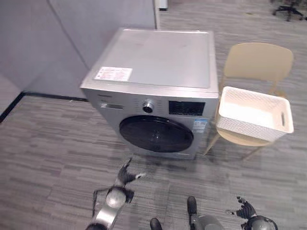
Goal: Grab the laundry basket,head to the washer,open it,put in the laundry and shut it.
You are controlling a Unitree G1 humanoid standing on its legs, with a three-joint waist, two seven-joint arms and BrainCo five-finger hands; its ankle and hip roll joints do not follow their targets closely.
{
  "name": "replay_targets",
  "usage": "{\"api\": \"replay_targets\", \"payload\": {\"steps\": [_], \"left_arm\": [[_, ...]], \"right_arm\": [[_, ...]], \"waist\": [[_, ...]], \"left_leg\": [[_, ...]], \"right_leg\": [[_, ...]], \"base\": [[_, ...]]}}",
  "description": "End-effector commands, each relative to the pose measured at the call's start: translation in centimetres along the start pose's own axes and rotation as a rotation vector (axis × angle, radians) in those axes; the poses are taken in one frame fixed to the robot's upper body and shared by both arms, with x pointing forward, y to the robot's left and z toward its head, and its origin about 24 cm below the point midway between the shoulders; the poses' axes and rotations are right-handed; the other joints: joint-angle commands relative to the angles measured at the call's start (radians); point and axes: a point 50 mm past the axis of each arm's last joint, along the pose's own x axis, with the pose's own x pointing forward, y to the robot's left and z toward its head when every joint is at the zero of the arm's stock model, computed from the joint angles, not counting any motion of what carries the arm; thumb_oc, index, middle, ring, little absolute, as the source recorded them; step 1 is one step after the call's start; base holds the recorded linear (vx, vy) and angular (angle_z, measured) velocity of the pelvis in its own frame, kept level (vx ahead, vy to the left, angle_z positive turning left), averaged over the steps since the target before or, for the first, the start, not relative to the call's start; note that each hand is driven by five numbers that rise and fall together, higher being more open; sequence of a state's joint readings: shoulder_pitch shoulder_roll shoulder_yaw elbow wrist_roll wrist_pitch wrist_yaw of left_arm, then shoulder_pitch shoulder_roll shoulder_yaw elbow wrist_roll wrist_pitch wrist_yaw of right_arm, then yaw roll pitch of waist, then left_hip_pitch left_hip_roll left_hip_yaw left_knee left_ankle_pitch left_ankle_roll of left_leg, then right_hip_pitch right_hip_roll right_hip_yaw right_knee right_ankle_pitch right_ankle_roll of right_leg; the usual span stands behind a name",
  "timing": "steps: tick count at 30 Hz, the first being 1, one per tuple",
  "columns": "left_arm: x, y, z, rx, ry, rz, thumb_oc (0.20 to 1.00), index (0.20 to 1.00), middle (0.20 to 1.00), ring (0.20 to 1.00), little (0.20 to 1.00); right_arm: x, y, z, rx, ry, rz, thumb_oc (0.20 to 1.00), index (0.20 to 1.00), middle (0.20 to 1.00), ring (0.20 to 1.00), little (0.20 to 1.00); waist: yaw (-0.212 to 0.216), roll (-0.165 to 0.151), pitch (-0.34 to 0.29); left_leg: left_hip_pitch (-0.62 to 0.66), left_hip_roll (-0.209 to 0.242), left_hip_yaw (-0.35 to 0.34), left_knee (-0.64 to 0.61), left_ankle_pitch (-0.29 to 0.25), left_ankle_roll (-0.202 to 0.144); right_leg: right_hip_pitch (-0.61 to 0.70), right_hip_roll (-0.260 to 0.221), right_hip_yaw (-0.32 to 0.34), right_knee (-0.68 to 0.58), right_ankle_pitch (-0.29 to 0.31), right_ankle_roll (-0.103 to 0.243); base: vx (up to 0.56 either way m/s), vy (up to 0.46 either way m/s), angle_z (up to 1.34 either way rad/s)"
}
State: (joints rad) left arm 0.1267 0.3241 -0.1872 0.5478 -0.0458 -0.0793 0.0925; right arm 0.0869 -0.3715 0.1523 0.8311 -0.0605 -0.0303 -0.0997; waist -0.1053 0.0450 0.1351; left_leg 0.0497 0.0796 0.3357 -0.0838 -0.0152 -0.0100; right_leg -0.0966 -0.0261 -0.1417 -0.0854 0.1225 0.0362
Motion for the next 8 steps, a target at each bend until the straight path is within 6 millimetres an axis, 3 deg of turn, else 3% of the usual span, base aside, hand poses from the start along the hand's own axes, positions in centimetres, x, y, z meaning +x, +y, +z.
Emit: {"api": "replay_targets", "payload": {"steps": [1, 5, 8], "left_arm": [[0.6, 2.2, 0.3, -0.006, 0.001, 0.023, 1.0, 1.0, 1.0, 1.0, 1.0], [-1.0, 2.0, -3.7, -0.093, 0.156, 0.042, 1.0, 1.0, 1.0, 1.0, 1.0], [-1.2, 1.7, -5.1, -0.093, 0.227, 0.05, 1.0, 1.0, 1.0, 1.0, 1.0]], "right_arm": [[0.4, 0.1, 1.2, 0.068, -0.038, -0.027, 1.0, 1.0, 1.0, 1.0, 1.0], [0.5, -0.5, 2.2, 0.085, -0.075, -0.041, 1.0, 1.0, 1.0, 1.0, 1.0], [0.6, -0.5, 2.8, 0.08, -0.092, -0.039, 1.0, 1.0, 1.0, 1.0, 1.0]], "waist": [[0.011, -0.067, -0.038], [0.036, -0.071, -0.049], [0.044, -0.071, -0.055]], "left_leg": [[-0.041, -0.005, -0.067, -0.003, 0.006, -0.035], [-0.035, -0.007, -0.08, -0.003, 0.009, -0.034], [-0.029, -0.006, -0.088, -0.003, 0.01, -0.036]], "right_leg": [[0.056, -0.064, -0.018, 0.058, -0.15, 0.098], [0.075, -0.063, -0.031, 0.056, -0.155, 0.093], [0.087, -0.064, -0.041, 0.054, -0.16, 0.091]], "base": [[-0.01, 0.0, 0.25], [-0.01, 0.002, 0.19], [-0.01, -0.001, 0.16]]}}
